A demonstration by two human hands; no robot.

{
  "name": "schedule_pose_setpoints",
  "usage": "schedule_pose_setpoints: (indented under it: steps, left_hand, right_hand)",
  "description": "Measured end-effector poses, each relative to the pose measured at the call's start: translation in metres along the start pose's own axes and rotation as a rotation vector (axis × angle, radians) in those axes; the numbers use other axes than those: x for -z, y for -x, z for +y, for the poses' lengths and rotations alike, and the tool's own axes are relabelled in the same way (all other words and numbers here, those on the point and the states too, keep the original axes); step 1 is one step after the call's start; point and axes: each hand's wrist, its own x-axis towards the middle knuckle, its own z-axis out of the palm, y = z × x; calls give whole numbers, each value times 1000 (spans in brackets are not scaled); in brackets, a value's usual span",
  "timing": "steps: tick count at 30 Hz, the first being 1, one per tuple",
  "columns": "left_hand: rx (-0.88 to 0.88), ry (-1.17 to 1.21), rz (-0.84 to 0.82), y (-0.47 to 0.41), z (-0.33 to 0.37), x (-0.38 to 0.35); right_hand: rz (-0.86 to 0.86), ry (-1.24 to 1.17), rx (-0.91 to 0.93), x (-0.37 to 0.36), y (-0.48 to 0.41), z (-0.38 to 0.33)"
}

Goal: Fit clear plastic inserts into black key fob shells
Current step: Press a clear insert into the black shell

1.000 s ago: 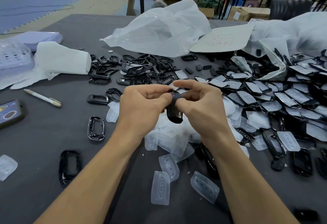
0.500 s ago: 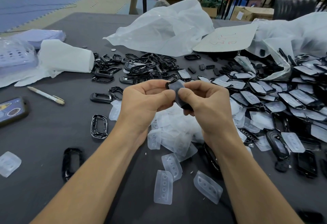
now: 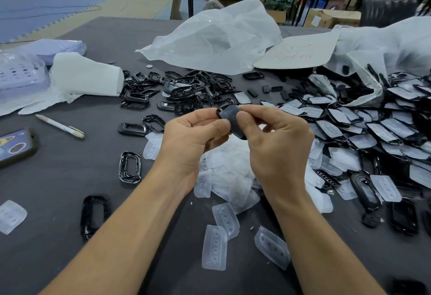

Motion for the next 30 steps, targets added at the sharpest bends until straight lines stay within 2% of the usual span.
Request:
schedule_pose_setpoints:
  steps: [2, 6, 12, 19, 25, 30]
  left_hand:
    - [5, -14, -3, 0, 0, 0]
    - [17, -21, 5, -1, -2, 2]
    - [42, -47, 1, -2, -4, 5]
    - [109, -87, -105, -4, -4, 9]
    - [131, -133, -179, -5, -2, 12]
    - [157, -208, -234, -3, 0, 15]
  right_hand:
    - [3, 42, 35, 0, 0, 0]
    - [-75, -78, -94, 1, -6, 2]
    - [-220, -90, -118, 3, -9, 3]
    - [-239, -7, 45, 4, -7, -2]
    - [-300, -101, -5, 9, -11, -1]
    - [-337, 26, 34, 14, -15, 0]
